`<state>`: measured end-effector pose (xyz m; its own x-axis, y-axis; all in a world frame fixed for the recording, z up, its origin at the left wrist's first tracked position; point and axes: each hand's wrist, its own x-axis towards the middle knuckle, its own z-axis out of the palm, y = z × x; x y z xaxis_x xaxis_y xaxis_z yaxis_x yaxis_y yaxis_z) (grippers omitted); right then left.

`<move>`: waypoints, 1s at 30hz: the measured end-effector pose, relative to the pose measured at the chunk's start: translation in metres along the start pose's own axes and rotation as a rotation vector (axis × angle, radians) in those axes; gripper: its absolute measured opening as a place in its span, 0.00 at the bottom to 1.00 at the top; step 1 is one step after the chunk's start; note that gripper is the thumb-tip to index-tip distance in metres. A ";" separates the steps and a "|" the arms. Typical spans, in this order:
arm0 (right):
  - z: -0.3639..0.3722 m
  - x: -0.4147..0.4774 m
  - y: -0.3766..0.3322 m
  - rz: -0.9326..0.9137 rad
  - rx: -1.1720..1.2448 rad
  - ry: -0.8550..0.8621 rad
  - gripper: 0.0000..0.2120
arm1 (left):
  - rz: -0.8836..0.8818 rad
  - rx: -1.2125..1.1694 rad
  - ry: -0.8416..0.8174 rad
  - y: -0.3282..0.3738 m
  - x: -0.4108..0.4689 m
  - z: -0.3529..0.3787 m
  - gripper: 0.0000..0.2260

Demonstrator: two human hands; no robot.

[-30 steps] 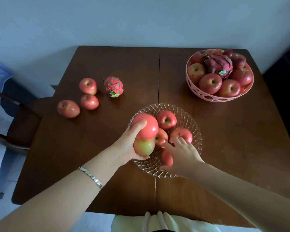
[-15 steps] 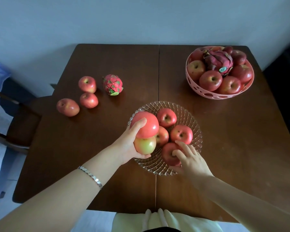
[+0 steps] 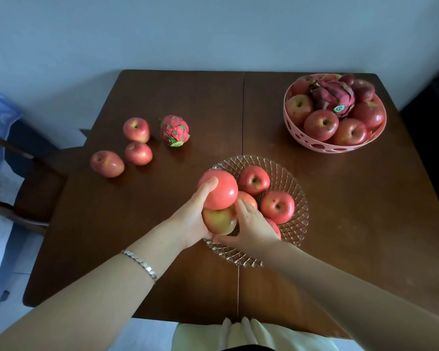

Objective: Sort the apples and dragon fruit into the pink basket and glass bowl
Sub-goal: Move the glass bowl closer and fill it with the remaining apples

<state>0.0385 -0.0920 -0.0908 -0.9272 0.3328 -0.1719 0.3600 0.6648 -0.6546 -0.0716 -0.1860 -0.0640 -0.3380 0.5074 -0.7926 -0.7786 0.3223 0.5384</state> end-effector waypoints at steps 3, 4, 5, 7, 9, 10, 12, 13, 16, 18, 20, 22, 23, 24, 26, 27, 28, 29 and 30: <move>0.002 0.006 0.002 -0.029 0.002 0.056 0.38 | -0.027 -0.003 0.003 0.000 0.004 -0.008 0.33; 0.002 0.006 0.004 -0.045 -0.015 0.072 0.38 | -0.030 -0.003 -0.001 0.000 0.004 -0.009 0.34; 0.002 0.005 0.006 -0.055 -0.037 0.076 0.38 | -0.021 -0.001 0.002 0.000 0.005 -0.011 0.33; 0.002 -0.001 0.015 -0.087 -0.094 0.068 0.38 | 0.006 -0.002 0.021 0.000 0.006 -0.015 0.34; 0.005 -0.009 0.027 -0.133 -0.154 0.061 0.39 | 0.016 -0.058 0.028 0.000 0.008 -0.017 0.33; 0.006 -0.012 0.031 -0.148 -0.174 0.051 0.40 | 0.014 -0.094 0.027 0.000 0.010 -0.016 0.31; 0.011 -0.018 0.034 -0.192 -0.213 0.047 0.39 | 0.019 -0.114 0.033 0.000 0.013 -0.013 0.28; 0.013 -0.019 0.032 -0.220 -0.244 0.054 0.39 | 0.031 -0.102 0.036 0.000 0.015 -0.010 0.26; 0.018 -0.022 0.032 -0.266 -0.320 0.049 0.38 | 0.041 -0.043 0.016 -0.001 0.018 -0.002 0.22; 0.017 -0.021 0.037 -0.297 -0.336 0.026 0.34 | 0.033 0.020 -0.005 -0.001 0.020 0.003 0.21; 0.015 -0.021 0.044 -0.323 -0.333 0.005 0.33 | 0.031 0.080 0.003 -0.002 0.020 0.005 0.25; 0.014 -0.021 0.048 -0.330 -0.312 -0.001 0.33 | 0.047 0.119 0.030 -0.006 0.023 0.003 0.28; 0.013 -0.021 0.048 -0.330 -0.299 0.015 0.32 | 0.061 0.121 0.037 -0.009 0.022 0.003 0.26; 0.013 -0.021 0.048 -0.328 -0.294 0.036 0.31 | 0.068 0.108 0.041 -0.011 0.022 0.002 0.25; 0.015 -0.022 0.045 -0.320 -0.326 0.070 0.31 | 0.060 0.058 0.045 -0.012 0.023 -0.001 0.24; 0.018 -0.022 0.043 -0.317 -0.361 0.084 0.32 | 0.052 0.039 0.046 -0.012 0.023 -0.002 0.24; 0.020 -0.023 0.041 -0.315 -0.399 0.099 0.33 | 0.048 0.031 0.047 -0.011 0.023 -0.002 0.25; 0.024 -0.024 0.040 -0.313 -0.430 0.114 0.35 | 0.048 0.033 0.054 -0.011 0.022 -0.002 0.27; 0.027 -0.025 0.039 -0.311 -0.455 0.132 0.37 | 0.049 0.043 0.059 -0.011 0.023 -0.002 0.28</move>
<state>0.0727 -0.0923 -0.1314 -0.9864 0.1364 0.0915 0.1071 0.9565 -0.2714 -0.0720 -0.1797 -0.0890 -0.4069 0.4762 -0.7795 -0.7370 0.3331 0.5882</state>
